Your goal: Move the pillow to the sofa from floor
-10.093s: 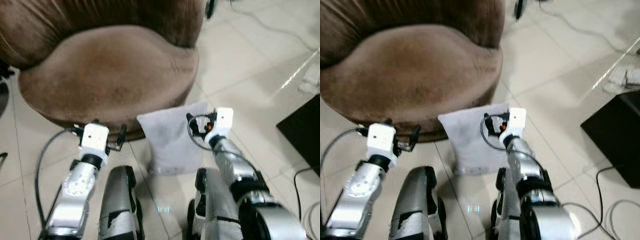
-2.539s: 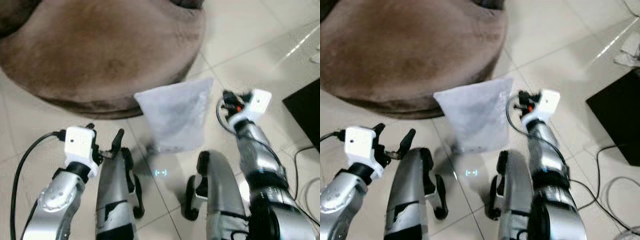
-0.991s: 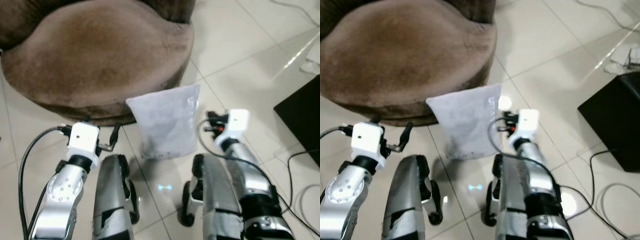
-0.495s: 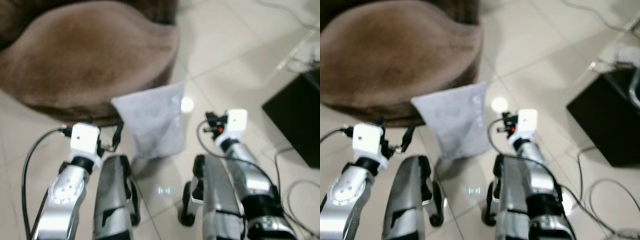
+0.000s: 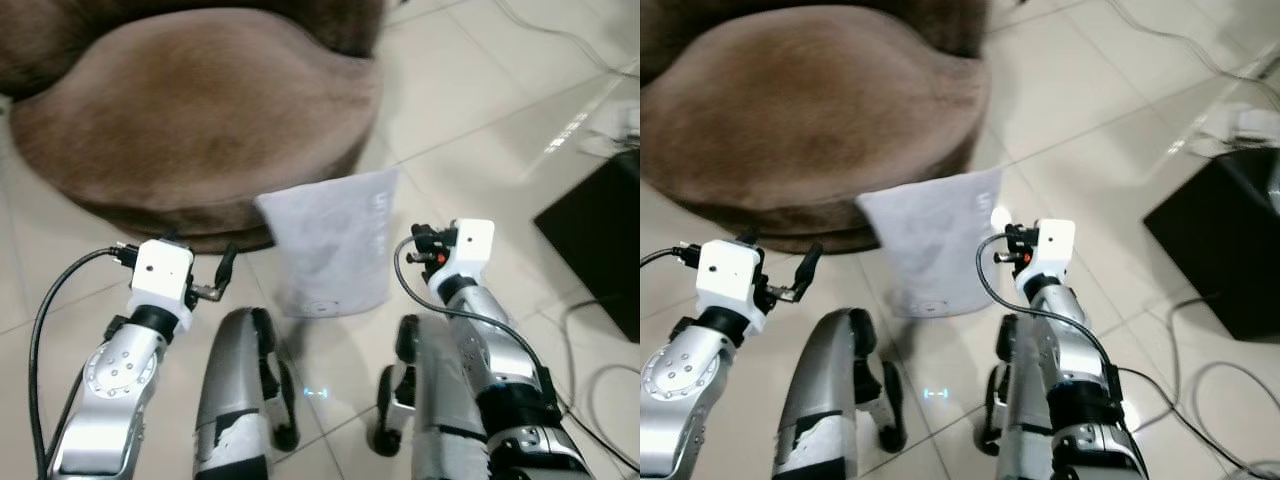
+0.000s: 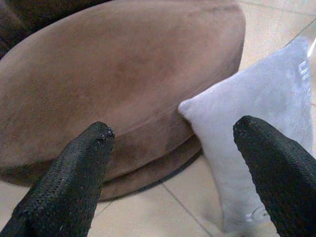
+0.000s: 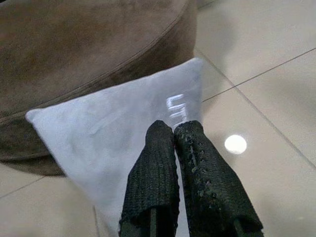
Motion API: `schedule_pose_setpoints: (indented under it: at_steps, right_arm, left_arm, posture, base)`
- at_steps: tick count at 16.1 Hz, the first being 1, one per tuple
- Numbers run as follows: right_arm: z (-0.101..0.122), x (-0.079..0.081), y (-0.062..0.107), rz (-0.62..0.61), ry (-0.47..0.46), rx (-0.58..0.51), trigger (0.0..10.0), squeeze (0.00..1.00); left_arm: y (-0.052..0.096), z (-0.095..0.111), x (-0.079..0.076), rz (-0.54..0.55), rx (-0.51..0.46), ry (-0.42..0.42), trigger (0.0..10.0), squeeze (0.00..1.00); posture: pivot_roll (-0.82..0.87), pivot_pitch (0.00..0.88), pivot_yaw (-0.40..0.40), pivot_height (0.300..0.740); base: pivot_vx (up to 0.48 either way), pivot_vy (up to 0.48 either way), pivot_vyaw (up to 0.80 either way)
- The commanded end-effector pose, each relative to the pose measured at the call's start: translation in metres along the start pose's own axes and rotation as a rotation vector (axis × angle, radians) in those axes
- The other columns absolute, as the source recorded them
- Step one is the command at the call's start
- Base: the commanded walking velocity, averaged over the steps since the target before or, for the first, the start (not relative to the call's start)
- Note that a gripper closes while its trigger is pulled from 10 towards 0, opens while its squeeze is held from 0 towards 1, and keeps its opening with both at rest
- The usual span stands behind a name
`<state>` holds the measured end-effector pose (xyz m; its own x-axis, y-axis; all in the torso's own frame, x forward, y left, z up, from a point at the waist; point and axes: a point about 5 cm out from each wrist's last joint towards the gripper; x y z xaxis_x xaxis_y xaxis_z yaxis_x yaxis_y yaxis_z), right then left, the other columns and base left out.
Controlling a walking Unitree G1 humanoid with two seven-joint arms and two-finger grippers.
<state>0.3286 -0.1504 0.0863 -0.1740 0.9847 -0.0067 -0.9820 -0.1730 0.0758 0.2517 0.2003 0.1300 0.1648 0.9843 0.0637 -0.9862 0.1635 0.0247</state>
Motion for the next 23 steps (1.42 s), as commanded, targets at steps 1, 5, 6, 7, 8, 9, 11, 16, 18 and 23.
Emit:
schedule_pose_setpoints:
  at_steps: [1, 5, 6, 7, 8, 9, 11, 16, 18, 23]
  right_arm:
    - [-0.01, -0.008, 0.007, -0.035, -0.007, 0.036, 10.0, 0.0]
    - [-0.008, -0.016, 0.011, -0.051, 0.001, 0.021, 10.0, 0.0]
    - [-0.009, -0.017, 0.012, -0.055, 0.003, 0.022, 10.0, 0.0]
    - [-0.009, -0.017, 0.012, -0.055, 0.005, 0.022, 10.0, 0.0]
    - [-0.008, -0.017, 0.012, -0.055, 0.005, 0.022, 10.0, 0.0]
    - [-0.009, -0.016, 0.013, -0.052, 0.007, 0.022, 10.0, 0.0]
    - [-0.007, -0.015, 0.016, -0.047, 0.028, 0.022, 10.0, 0.0]
    - [0.018, -0.027, 0.067, 0.119, 0.189, -0.089, 10.0, 0.0]
    - [0.027, -0.037, 0.097, 0.118, 0.206, -0.067, 10.0, 0.0]
    - [0.049, -0.034, 0.131, 0.143, 0.252, -0.052, 10.0, 0.0]
  left_arm:
    - [-0.002, -0.01, -0.008, -0.052, 0.047, 0.018, 10.0, 0.0]
    - [-0.017, -0.009, -0.015, -0.071, 0.03, 0.031, 10.0, 0.0]
    - [-0.019, -0.009, -0.017, -0.073, 0.027, 0.024, 10.0, 0.0]
    - [-0.022, -0.01, -0.017, -0.076, 0.027, 0.026, 10.0, 0.0]
    - [-0.022, -0.01, -0.017, -0.078, 0.026, 0.026, 10.0, 0.0]
    - [-0.028, -0.015, -0.013, -0.019, 0.03, 0.075, 10.0, 0.0]
    - [-0.044, -0.028, -0.007, -0.009, 0.019, 0.197, 10.0, 0.47]
    - [-0.094, -0.047, 0.011, 0.0, 0.193, 0.34, 10.0, 1.0]
    - [-0.098, -0.05, 0.006, -0.079, 0.236, 0.286, 10.0, 1.0]
    - [-0.108, -0.043, 0.01, -0.033, 0.262, 0.269, 10.0, 1.0]
  posture:
    - [0.03, 0.32, 0.008, 0.563]
    - [0.02, 0.32, 0.011, 0.563]
    - [0.02, 0.32, 0.011, 0.563]
    - [0.02, 0.32, 0.011, 0.563]
    - [0.01, 0.322, 0.017, 0.563]
    - [0.01, 0.322, 0.017, 0.563]
    - [-0.06, 0.354, 0.008, 0.563]
    - [-0.22, 0.432, 0.04, 0.563]
    - [-0.27, 0.453, 0.048, 0.563]
    - [-0.38, 0.538, 0.033, 0.563]
  base:
    - [0.0, 0.0, 0.0]
    - [0.0, 0.0, 0.0]
    - [0.0, 0.0, 0.0]
    - [0.0, 0.0, 0.0]
    - [0.0, 0.0, 0.0]
    - [0.0, 0.0, 0.0]
    - [0.0, 0.0, 0.0]
    - [0.0, 0.0, 0.0]
    - [0.0, 0.0, 0.0]
    - [0.0, 0.0, 0.0]
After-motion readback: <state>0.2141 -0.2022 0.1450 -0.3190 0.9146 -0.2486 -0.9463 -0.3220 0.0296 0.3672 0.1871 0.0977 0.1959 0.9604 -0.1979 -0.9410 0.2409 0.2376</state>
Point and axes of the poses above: a point about 5 cm out from each wrist's last joint towards the gripper, its own y axis pointing back from the gripper into the wrist, its own z axis along the axis of the wrist's last joint, x = y × z, and after that the axes turned 12 degrees about y, right-handed
